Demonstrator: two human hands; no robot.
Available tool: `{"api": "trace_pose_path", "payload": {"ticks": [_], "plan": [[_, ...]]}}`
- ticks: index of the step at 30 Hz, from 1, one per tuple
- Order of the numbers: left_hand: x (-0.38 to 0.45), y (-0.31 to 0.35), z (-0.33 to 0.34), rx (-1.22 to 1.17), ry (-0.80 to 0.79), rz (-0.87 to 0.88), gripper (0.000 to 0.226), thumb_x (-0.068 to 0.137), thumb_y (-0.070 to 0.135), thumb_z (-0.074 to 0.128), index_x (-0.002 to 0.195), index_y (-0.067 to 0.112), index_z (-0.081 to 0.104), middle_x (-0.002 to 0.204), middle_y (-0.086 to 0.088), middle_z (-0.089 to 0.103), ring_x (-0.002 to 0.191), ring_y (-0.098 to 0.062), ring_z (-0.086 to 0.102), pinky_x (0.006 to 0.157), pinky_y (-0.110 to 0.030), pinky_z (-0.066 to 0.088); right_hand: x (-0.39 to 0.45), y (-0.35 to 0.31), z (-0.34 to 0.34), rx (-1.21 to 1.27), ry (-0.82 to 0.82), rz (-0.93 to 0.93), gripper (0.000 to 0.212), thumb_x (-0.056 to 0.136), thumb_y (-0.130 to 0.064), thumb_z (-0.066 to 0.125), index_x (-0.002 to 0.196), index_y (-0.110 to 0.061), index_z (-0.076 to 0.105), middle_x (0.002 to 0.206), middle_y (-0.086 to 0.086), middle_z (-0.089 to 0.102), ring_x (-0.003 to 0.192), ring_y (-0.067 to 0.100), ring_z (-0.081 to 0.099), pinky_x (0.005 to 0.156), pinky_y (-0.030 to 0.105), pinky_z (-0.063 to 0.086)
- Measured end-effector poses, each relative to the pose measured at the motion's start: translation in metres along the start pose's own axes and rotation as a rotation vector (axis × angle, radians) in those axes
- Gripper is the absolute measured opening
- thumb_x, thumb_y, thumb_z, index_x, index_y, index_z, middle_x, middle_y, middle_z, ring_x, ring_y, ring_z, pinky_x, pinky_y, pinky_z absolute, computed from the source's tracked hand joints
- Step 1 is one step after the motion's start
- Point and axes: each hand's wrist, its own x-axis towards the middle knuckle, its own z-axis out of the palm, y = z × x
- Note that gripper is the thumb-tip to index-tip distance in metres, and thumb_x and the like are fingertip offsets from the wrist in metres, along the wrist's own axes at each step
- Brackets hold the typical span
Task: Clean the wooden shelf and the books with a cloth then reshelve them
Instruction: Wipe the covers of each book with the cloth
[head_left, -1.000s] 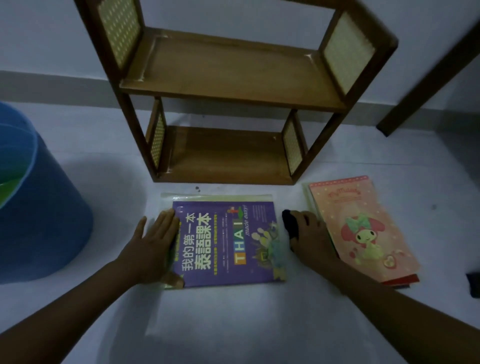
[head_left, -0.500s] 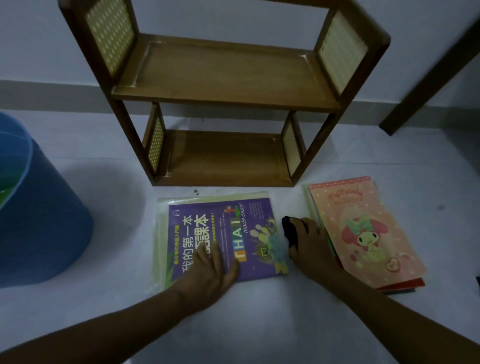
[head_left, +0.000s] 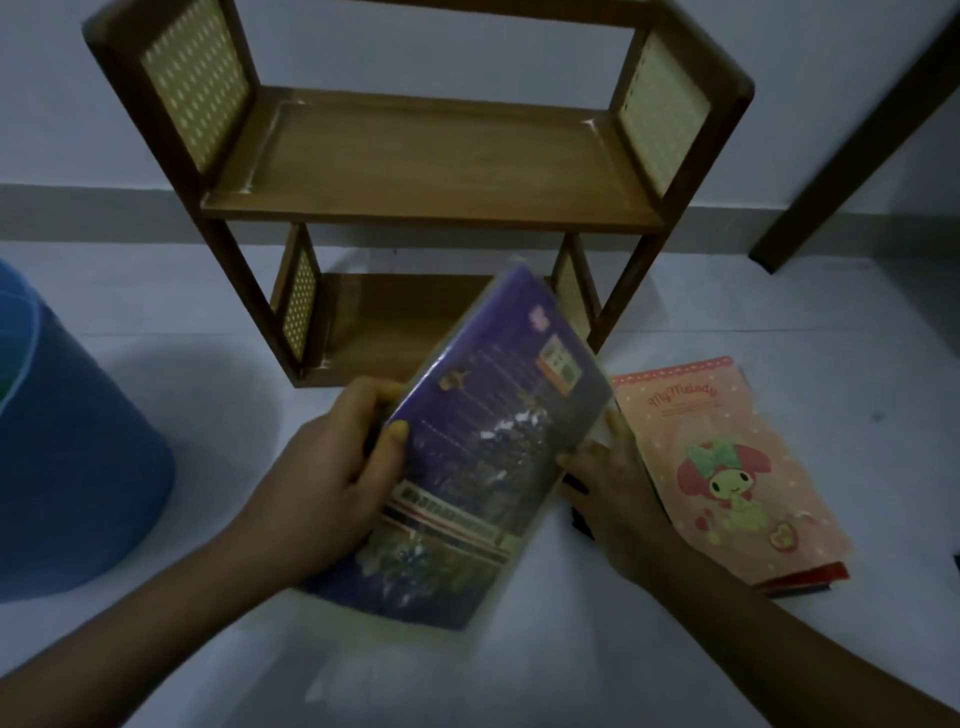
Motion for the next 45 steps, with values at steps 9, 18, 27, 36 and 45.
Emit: {"api": "trace_pose_path", "payload": {"ticks": [9,18,27,36,45], "plan": [[-0.049,-0.105,0.054,-0.237,-0.173,-0.733,0.007,0.097,0.018,0.051,0.099,0.012,0.052,0.093,-0.012,0.070,0.077,-0.028,0.072,0.073,-0.047,0.059,0.028,0.006,0.030,-0.434,-0.244,-0.067,0.040,0.091,-0.014,0.059,0.130,-0.017,0.047,0.121,0.003,0.061,0.107,0.022,0.062,0.090,0.045,0.053],[-0.028,-0.131,0.037,0.325,-0.520,-0.552,0.036,0.095,0.044,0.050,0.090,0.010,0.060,0.088,-0.008,0.073,0.074,-0.020,0.068,0.066,-0.029,0.054,0.056,0.021,0.052,-0.886,-0.195,-0.343,0.040,0.090,-0.011,0.053,0.129,-0.008,0.047,0.122,0.008,0.053,0.114,0.026,0.053,0.086,0.028,0.042],[-0.019,-0.184,0.030,0.580,-0.460,-0.087,0.124,0.061,0.096,0.021,0.150,0.017,-0.016,0.155,-0.003,-0.024,0.144,-0.019,-0.019,0.116,-0.044,-0.010,0.029,0.079,-0.044,-1.323,-0.012,-0.388,0.067,0.090,-0.026,0.046,0.151,-0.024,0.019,0.147,0.024,0.032,0.128,0.045,0.039,0.103,0.056,0.039],[-0.018,-0.189,0.033,0.612,-0.462,-0.076,0.124,0.057,0.097,0.016,0.144,0.020,-0.024,0.154,-0.001,-0.026,0.142,-0.016,-0.021,0.114,-0.048,-0.011,-0.035,0.079,0.032,-1.113,-0.266,-0.762,0.061,0.076,-0.026,0.056,0.137,-0.026,0.045,0.135,0.000,0.045,0.113,0.023,0.047,0.099,0.038,0.044],[-0.021,-0.195,0.032,0.535,-0.485,-0.092,0.125,0.057,0.096,0.031,0.147,0.026,-0.019,0.156,0.003,-0.022,0.143,-0.015,-0.019,0.114,-0.049,-0.012,0.038,0.039,0.079,-1.270,-0.238,-0.624,0.059,0.085,-0.022,0.059,0.140,-0.030,0.038,0.147,0.003,0.036,0.127,0.032,0.037,0.104,0.045,0.040]]}}
